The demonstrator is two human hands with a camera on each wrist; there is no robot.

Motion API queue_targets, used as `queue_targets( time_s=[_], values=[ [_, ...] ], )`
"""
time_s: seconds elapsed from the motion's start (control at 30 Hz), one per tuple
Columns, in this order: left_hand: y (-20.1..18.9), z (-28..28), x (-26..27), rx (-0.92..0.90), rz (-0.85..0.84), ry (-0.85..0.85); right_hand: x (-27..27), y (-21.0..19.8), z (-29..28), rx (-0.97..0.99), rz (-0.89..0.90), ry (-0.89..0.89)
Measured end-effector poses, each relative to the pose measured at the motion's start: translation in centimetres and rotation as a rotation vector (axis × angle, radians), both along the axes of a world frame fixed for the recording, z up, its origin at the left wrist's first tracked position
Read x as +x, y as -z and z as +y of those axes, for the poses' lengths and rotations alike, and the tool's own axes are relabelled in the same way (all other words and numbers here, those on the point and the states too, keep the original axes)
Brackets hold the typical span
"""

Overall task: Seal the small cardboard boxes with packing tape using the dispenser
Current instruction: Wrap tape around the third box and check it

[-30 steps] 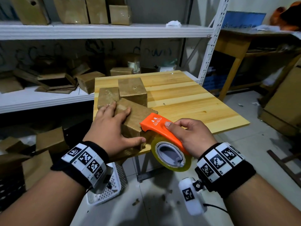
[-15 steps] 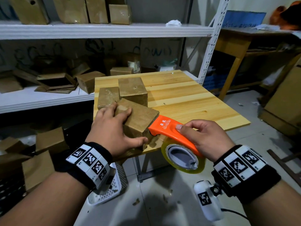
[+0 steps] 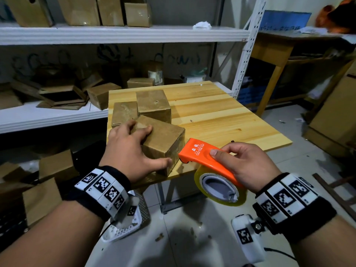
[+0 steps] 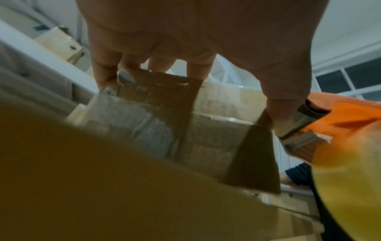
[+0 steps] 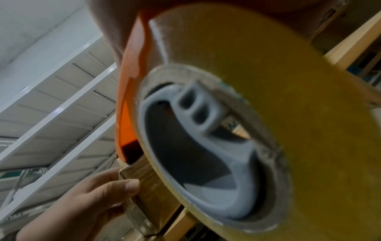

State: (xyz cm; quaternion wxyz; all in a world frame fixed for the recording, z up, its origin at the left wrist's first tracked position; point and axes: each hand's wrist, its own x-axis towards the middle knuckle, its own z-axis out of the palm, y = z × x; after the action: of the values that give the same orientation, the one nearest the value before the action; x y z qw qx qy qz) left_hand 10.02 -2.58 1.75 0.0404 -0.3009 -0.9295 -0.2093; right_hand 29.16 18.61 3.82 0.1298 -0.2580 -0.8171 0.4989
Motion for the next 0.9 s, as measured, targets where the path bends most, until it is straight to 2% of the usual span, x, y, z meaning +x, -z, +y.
queue_targets(
  time_s=[0.23, 0.47, 0.6, 0.63, 0.9],
  values=[
    [-0.3, -0.2, 0.2, 0.199, -0.106, -0.038, -0.3, -0.6, -0.4, -0.040, 0.084, -0.001],
    [-0.8, -0.3, -0.5, 0.403, -0.199, 0.002, -0.7, -1.2, -1.0, -0.017, 0.133, 0.005],
    [-1.9, -1.7, -2.3, 0.801, -0.513, -0.101, -0.2, -1.2, -0.6, 0.004, 0.109, 0.009],
    [-2.0, -2.1, -2.6, 0.848, -0.582, -0.141, -0.1, -1.1, -0.6, -0.002, 0.099, 0.004],
    [-1.8, -1.8, -2.4, 0.878, -0.815, -0.201, -0.9, -0.5, -1.0, -0.039, 0.089, 0.007]
  ],
)
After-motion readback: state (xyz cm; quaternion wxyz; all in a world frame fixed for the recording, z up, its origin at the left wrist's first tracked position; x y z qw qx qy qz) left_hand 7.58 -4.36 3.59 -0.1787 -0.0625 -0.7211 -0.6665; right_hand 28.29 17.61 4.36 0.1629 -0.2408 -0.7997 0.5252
